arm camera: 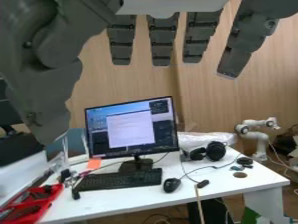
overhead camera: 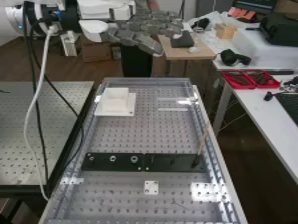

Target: Grab the paper clip and place it in the clear container

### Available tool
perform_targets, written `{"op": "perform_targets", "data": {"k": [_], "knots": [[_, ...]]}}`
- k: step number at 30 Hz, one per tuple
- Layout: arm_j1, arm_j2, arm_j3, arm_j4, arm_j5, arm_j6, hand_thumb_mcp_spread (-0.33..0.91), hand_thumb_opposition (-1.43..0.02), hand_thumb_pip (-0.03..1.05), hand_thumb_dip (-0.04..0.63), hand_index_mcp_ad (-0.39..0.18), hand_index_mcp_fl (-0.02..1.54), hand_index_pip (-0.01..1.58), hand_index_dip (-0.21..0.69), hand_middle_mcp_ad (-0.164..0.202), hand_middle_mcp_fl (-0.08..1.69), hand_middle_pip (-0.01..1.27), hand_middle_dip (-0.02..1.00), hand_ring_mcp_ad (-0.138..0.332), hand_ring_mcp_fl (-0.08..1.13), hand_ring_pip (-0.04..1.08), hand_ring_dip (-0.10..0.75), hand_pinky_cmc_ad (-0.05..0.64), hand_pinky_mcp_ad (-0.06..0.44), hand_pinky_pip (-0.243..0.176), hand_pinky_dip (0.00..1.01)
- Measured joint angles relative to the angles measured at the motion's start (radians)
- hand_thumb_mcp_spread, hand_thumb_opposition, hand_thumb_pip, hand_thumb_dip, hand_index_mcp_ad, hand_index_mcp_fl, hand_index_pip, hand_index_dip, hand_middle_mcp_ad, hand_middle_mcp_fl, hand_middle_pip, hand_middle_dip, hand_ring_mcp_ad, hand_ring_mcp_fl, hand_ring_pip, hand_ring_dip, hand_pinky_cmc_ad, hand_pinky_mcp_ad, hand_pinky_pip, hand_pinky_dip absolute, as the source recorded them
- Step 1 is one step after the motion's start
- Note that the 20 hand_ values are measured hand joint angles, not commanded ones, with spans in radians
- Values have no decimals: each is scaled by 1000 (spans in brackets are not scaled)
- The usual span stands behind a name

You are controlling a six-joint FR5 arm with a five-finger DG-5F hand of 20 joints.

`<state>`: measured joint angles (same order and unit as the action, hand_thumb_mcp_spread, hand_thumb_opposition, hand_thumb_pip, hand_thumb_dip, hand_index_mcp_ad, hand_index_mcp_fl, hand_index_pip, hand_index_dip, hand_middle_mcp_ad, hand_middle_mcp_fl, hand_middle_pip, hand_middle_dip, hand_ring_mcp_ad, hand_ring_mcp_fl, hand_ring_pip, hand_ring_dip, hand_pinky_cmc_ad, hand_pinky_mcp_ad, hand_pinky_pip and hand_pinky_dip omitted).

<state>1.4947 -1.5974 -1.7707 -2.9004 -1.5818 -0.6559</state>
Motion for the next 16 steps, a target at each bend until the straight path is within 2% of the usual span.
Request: {"op": "perform_targets", "data": {"k": [16], "knots": [[-9, -10, 11, -9, -22, -7, 209, -726, 593, 175, -154, 72, 120, -12, 72, 12, 141, 187, 127, 0, 87, 103, 346, 281, -96, 475]]}}
